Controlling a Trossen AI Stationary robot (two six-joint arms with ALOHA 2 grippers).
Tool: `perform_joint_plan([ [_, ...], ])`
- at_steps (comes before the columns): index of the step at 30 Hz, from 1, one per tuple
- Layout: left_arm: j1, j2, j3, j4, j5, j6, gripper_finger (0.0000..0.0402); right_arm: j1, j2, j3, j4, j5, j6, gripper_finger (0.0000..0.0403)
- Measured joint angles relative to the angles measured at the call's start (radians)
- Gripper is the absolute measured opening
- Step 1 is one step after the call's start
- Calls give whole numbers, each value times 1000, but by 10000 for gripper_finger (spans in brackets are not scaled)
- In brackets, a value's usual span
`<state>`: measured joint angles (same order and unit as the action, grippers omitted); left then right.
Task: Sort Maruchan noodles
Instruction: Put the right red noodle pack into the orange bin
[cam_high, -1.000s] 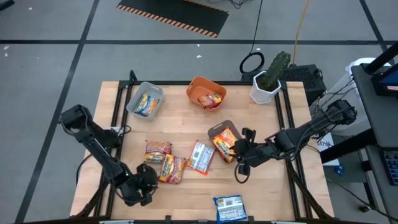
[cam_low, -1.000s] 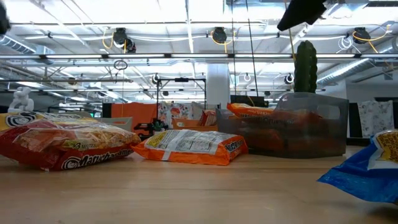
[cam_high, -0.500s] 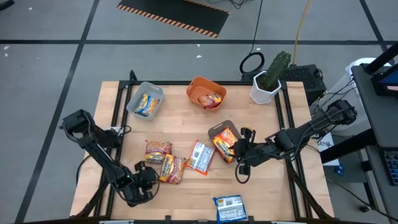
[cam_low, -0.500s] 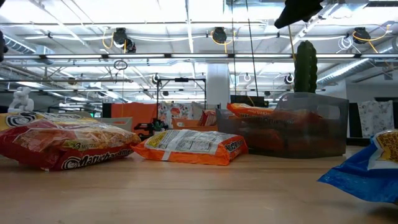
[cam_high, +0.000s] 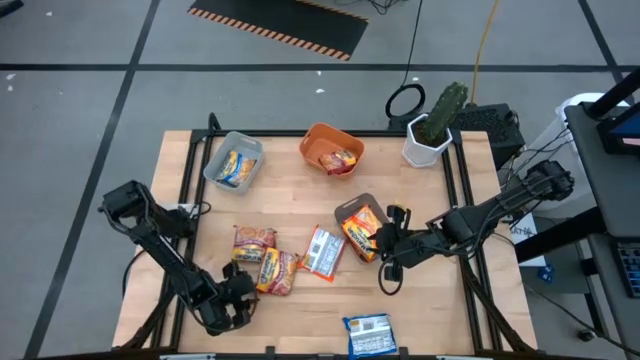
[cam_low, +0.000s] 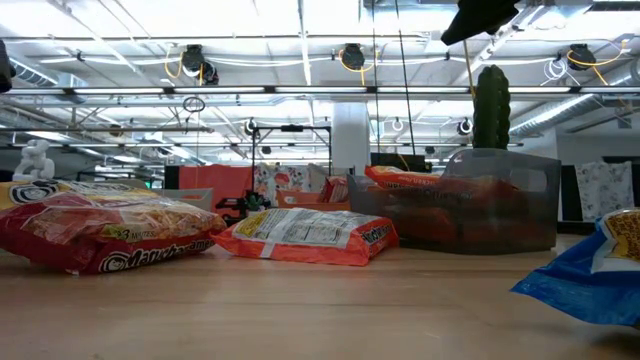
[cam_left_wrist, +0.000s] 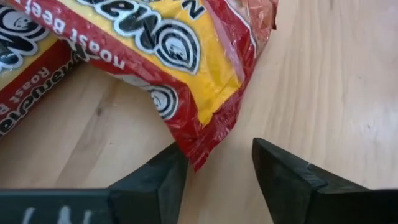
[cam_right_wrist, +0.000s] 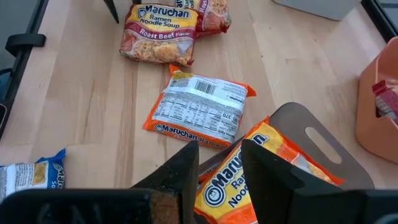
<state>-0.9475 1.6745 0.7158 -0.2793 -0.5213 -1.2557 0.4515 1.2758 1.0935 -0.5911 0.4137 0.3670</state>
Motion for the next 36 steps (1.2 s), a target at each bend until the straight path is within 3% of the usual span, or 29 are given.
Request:
perform_joint_plan([
  [17,74,-57,-5,-33,22,-41,202,0,0,0,17,0,-17,116],
  [26,108,-58,-4,-26,57,8,124,0,0,0,17,0,-24,116],
  [36,113,-58,-3,-26,44,5,115,0,0,0,17,0,-24,116],
])
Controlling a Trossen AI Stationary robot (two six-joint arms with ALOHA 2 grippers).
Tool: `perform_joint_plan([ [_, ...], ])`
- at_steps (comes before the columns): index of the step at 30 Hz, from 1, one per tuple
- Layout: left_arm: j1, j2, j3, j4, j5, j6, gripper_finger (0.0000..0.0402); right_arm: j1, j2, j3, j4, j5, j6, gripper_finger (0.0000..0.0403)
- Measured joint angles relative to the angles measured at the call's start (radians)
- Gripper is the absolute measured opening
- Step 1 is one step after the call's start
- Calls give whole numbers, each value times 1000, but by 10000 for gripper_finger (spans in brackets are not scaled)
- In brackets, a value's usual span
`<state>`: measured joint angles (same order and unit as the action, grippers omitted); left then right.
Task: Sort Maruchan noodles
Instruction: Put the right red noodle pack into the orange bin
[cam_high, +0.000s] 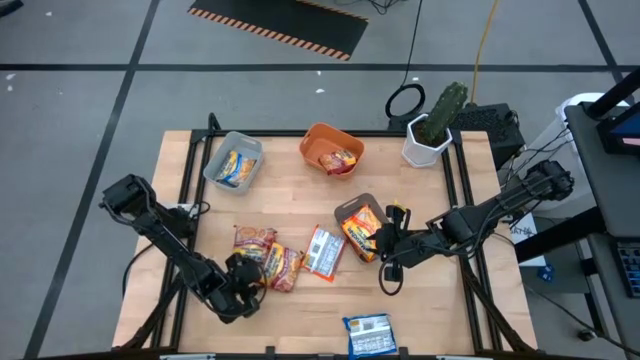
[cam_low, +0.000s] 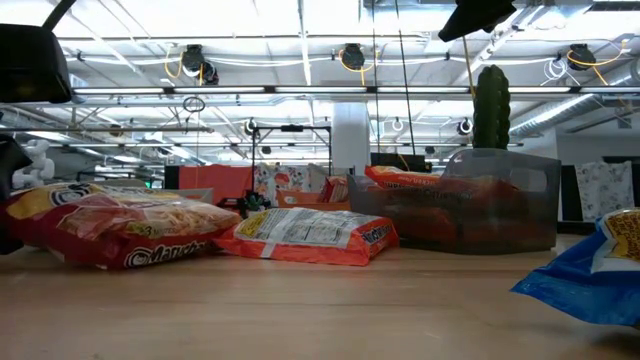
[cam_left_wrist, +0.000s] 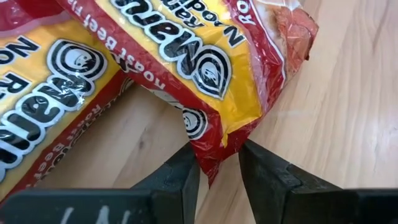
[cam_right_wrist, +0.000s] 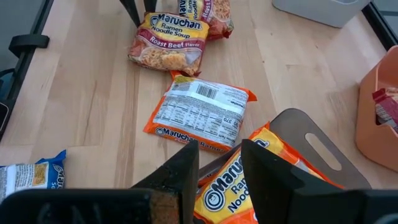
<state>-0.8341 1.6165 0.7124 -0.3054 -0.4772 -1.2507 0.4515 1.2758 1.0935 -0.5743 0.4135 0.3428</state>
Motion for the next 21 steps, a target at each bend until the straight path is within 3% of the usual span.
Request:
perform_joint_plan([
  [15,64,-1,1,16,-22,-35,119,0,0,0,2,0,0,116],
  [21,66,-1,1,13,-54,-45,168,0,0,0,2,0,0,116],
])
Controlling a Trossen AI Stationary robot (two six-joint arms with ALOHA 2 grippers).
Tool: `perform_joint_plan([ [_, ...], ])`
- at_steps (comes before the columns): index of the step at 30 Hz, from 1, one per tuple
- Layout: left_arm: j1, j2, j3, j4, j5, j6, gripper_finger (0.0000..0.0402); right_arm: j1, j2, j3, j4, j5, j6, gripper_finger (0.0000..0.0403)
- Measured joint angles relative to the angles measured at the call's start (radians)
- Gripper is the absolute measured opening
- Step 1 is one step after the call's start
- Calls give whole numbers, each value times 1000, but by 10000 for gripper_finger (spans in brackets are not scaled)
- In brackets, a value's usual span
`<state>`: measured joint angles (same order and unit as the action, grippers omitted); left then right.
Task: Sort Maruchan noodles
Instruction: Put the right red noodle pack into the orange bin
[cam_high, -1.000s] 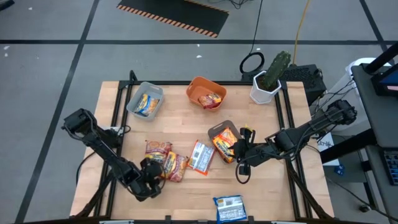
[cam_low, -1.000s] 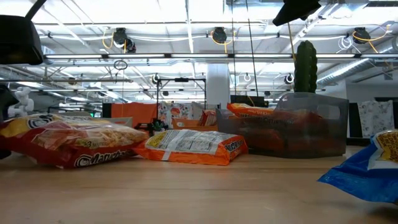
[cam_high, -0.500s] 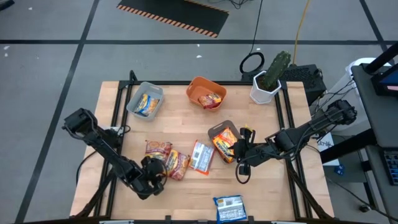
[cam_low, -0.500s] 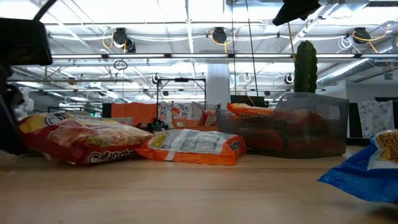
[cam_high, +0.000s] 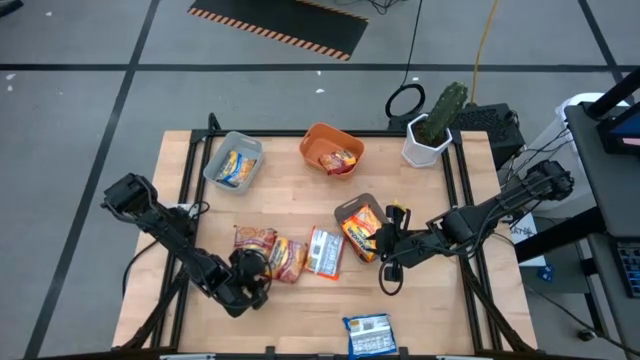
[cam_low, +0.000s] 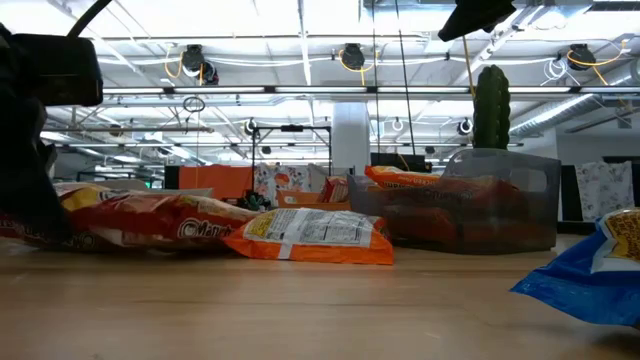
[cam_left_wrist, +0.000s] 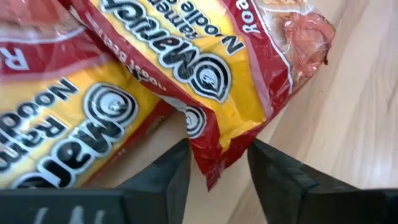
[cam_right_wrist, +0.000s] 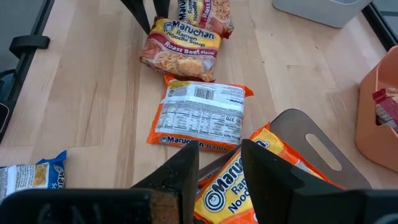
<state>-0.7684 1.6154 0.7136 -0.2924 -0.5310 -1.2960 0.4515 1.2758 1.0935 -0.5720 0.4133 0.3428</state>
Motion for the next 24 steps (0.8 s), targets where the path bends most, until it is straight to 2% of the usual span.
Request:
perform_joint_plan([
  [5,21,0,0,2,-46,0,194,0,0,0,0,0,2,116],
  [16,66,0,0,9,-58,50,191,0,0,0,0,0,3,116],
  [19,75,2,0,10,-84,80,164,0,0,0,0,0,4,116],
  [24,86,23,1,16,-84,135,84,0,0,0,0,0,3,116],
])
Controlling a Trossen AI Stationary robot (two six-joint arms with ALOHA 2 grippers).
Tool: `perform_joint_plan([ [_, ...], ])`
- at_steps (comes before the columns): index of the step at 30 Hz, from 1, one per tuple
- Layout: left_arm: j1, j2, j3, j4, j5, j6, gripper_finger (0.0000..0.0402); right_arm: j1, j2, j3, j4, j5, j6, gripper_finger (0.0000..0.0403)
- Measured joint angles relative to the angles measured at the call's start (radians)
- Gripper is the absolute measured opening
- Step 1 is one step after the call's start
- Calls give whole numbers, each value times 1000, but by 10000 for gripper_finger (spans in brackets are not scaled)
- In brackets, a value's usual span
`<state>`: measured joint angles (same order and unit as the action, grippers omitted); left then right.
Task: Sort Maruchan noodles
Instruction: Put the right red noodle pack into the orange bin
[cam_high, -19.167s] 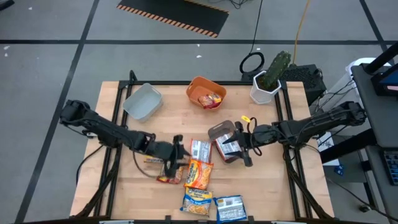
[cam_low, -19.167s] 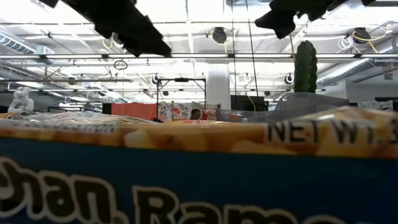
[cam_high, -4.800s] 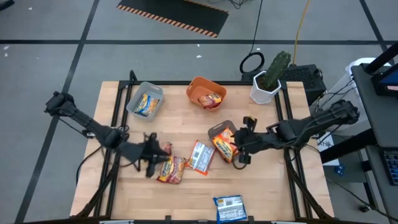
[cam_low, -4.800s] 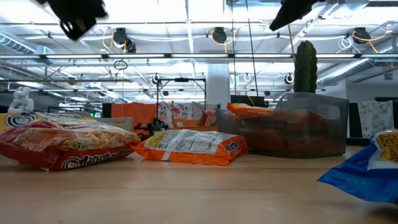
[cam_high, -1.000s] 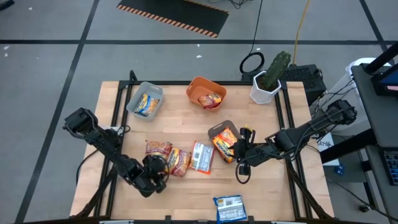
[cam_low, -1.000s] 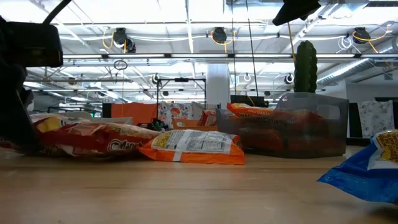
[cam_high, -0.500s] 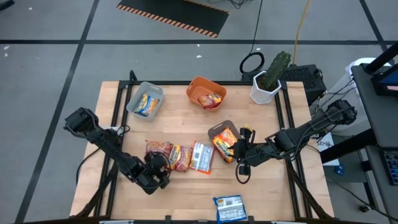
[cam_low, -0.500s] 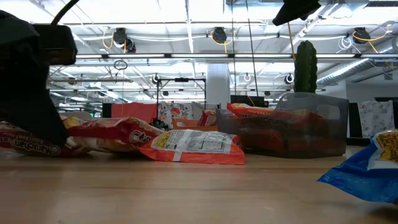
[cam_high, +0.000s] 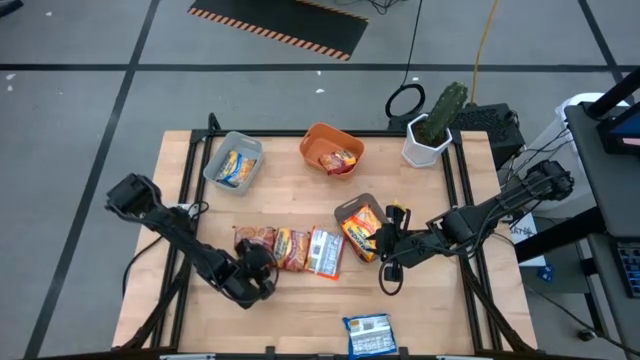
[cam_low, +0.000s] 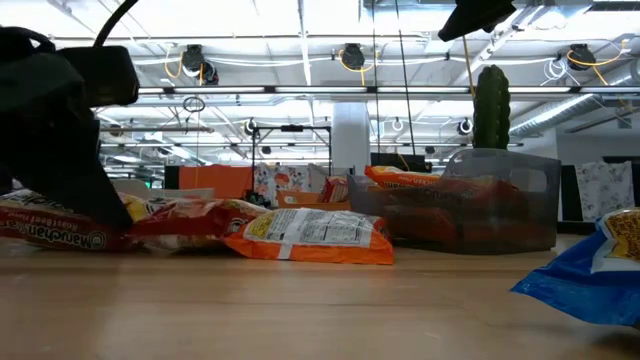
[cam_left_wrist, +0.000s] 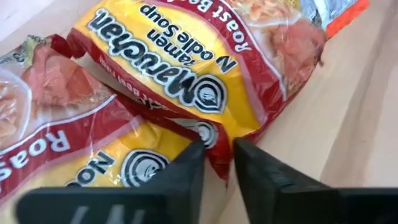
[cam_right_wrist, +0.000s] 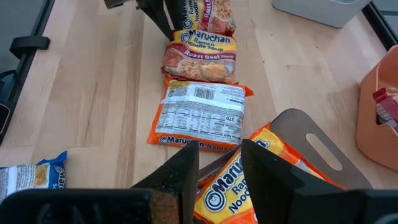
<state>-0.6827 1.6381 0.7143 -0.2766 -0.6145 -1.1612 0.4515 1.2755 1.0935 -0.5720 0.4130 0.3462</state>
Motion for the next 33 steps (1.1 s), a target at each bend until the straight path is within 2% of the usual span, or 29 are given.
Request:
perform_joint_plan([
  [4,0,18,0,23,-4,65,35,0,0,0,0,0,0,116],
  [8,-1,20,0,61,-49,161,7,-1,0,0,18,2,-11,116],
  [16,1,10,17,123,-125,451,3,-26,28,0,129,5,-61,116],
  [21,6,10,95,115,-147,767,3,-57,77,0,179,2,-104,116],
  [24,21,10,145,61,-150,928,2,-74,107,0,184,-1,-105,116],
  [30,82,10,288,-120,-182,1059,2,-108,171,0,201,-53,-129,116],
  [33,119,10,346,-145,-190,1144,1,-122,210,0,209,-52,-176,116],
])
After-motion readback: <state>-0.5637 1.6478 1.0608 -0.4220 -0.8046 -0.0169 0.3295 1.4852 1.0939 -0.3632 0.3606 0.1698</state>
